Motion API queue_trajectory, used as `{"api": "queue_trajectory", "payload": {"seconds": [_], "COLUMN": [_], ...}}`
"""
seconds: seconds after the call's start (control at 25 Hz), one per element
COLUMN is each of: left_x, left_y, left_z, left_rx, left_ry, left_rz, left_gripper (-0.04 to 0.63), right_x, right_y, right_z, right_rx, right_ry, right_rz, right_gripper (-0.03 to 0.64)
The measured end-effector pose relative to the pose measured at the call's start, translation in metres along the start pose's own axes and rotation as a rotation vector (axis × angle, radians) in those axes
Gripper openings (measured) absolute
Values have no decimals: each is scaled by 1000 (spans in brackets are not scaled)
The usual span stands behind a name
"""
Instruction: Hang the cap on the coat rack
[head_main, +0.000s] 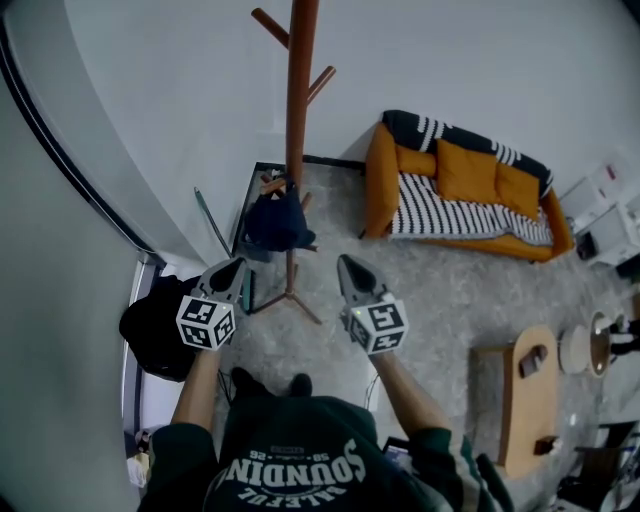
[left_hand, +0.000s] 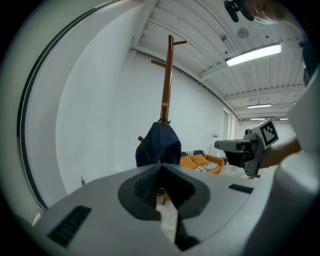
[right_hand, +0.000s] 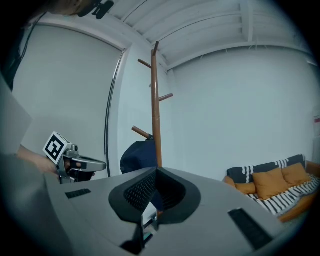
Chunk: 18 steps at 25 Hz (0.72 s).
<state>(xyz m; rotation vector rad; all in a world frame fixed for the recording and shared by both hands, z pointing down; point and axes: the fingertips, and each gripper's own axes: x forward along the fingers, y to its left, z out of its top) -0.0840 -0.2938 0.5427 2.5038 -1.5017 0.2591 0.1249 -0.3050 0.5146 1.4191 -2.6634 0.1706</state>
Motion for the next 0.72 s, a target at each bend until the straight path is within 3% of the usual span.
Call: {"api": "queue_trajectory", "payload": {"seconds": [0.72], "left_x": [-2], "left_y": [2], "left_z": [-4], "left_rx": [-13], "left_ry": [3], "left_rz": [13], "left_gripper": [0], "right_x": [9], "right_y": [8], "right_z": [5], "right_rx": [6], "right_ry": [-32], "right_rz": [40], "right_gripper": [-2]}}
